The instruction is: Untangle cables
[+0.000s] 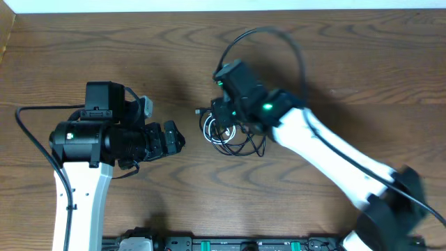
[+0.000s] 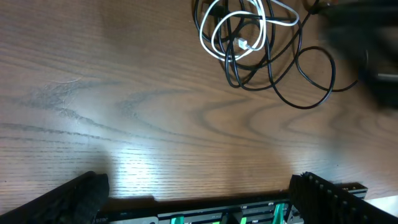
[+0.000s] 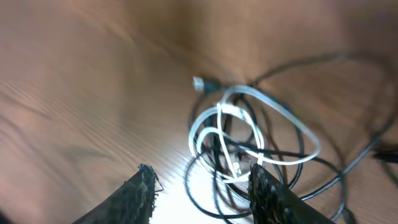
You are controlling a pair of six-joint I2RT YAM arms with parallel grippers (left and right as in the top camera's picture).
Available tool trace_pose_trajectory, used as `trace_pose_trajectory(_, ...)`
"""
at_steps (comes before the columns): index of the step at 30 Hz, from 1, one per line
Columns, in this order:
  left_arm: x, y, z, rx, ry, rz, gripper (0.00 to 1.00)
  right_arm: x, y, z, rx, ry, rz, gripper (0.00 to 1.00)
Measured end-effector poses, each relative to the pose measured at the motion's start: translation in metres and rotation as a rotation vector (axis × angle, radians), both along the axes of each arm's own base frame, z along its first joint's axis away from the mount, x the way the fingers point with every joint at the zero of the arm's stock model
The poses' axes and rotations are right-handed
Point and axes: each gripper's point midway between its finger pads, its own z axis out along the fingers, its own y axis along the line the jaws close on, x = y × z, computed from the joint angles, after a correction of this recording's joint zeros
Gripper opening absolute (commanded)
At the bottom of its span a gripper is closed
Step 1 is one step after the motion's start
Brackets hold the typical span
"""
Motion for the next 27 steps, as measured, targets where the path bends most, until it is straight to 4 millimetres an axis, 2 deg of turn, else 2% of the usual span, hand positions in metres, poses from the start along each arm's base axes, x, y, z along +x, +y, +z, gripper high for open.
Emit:
trace_pose_trajectory(2, 0.0, 0.0, 0.0, 0.0, 0.0, 0.0, 0.98, -0.001, 0.003, -0.032, -0.055, 0.046, 0.018, 0.53)
trace_pose_trajectory(4, 0.0, 0.0, 0.0, 0.0, 0.0, 0.0, 0.98, -0.002, 0.004, -0.055, -0.094, 0.079, 0.03, 0.55)
trace_pose_trajectory(8, 0.0, 0.0, 0.0, 0.0, 0.0, 0.0, 0.98, -0.002, 0.005, -0.081, -0.134, 0.103, 0.053, 0.53)
trace_pose_trajectory(14, 0.0, 0.0, 0.0, 0.0, 0.0, 0.0, 0.98, 0.001, 0.008, -0.086, -0.139, 0.088, 0.078, 0.36)
trace_pose_trajectory(19, 0.0, 0.0, 0.0, 0.0, 0.0, 0.0, 0.98, 0.003, 0.007, -0.087, -0.15, 0.077, 0.076, 0.13)
trace_pose_trajectory(20, 0.0, 0.0, 0.0, 0.0, 0.0, 0.0, 0.99, 0.003, 0.006, -0.087, -0.152, 0.076, 0.072, 0.04)
trace_pose_trajectory(21, 0.0, 0.0, 0.0, 0.0, 0.0, 0.0, 0.98, 0.004, 0.006, -0.087, -0.157, 0.073, 0.073, 0.01)
trace_pose_trajectory(27, 0.0, 0.0, 0.0, 0.0, 0.0, 0.0, 0.98, -0.002, 0.0, -0.089, -0.182, 0.097, 0.071, 0.01)
